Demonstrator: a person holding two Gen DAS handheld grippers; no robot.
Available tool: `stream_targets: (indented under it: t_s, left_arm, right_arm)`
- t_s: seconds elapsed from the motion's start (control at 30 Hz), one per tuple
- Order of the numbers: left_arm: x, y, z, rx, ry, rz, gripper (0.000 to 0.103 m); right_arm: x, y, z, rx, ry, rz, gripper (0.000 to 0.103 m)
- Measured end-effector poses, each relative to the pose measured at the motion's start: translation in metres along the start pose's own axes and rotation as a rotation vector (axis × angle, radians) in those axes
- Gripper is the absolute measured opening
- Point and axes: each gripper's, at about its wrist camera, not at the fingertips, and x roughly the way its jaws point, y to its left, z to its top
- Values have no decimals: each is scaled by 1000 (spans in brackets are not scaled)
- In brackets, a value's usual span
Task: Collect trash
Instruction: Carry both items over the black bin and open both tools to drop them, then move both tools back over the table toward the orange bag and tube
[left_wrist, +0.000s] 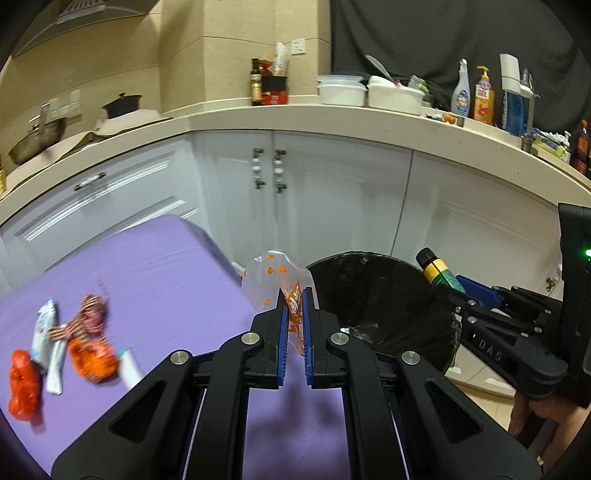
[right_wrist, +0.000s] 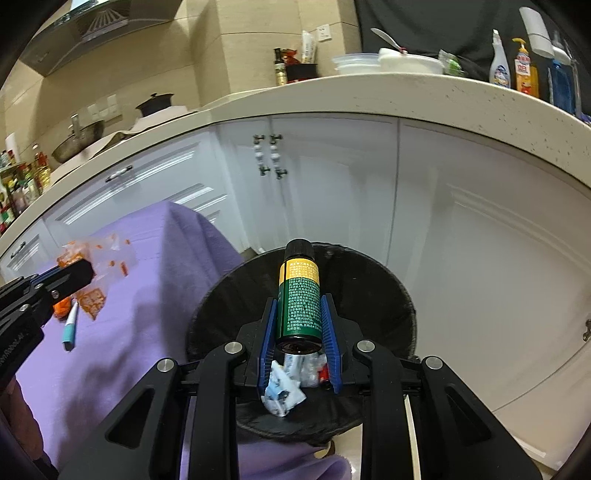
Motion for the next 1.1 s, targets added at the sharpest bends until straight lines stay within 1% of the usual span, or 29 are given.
stream_targets:
  t_s: [0.1, 0.13, 0.17, 0.2, 0.23, 0.47, 0.6, 0.67, 0.8, 0.93, 1.1]
  left_arm:
    - [15, -13, 2, 29, 8, -3, 10]
    - [19, -16, 2, 35, 15, -2, 14]
    - [24, -17, 2, 37, 22, 2, 19]
    - [26, -17, 1, 36, 26, 8, 33]
    - [28, -15, 1, 29, 30, 15, 42]
    - [12, 7, -3, -21, 27, 41, 44]
    - [-4, 27, -9, -47, 26, 73, 49]
    - [-13, 39, -14, -71, 28, 91, 51]
    - [-35, 66, -26, -113, 27, 150, 51]
    - [-58, 101, -38, -188, 21, 218, 51]
    - [-87, 143, -58, -252, 16, 311, 51]
  right_arm:
    - [10, -5, 1, 5, 1, -2, 25]
    - [12, -6, 1, 7, 3, -4, 33]
    - [15, -8, 0, 11, 3, -12, 39]
    - [15, -8, 0, 15, -1, -19, 49]
    - [14, -8, -1, 18, -4, -21, 51]
    - [6, -1, -2, 23, -9, -11, 51]
    - [-1, 14, -1, 5, -15, 24, 51]
    - [-3, 25, 0, -4, -15, 55, 51]
    - [-8, 58, 0, -48, -19, 116, 51]
    - [-9, 92, -2, -98, -16, 173, 51]
    - [-11, 128, -7, -149, -3, 225, 51]
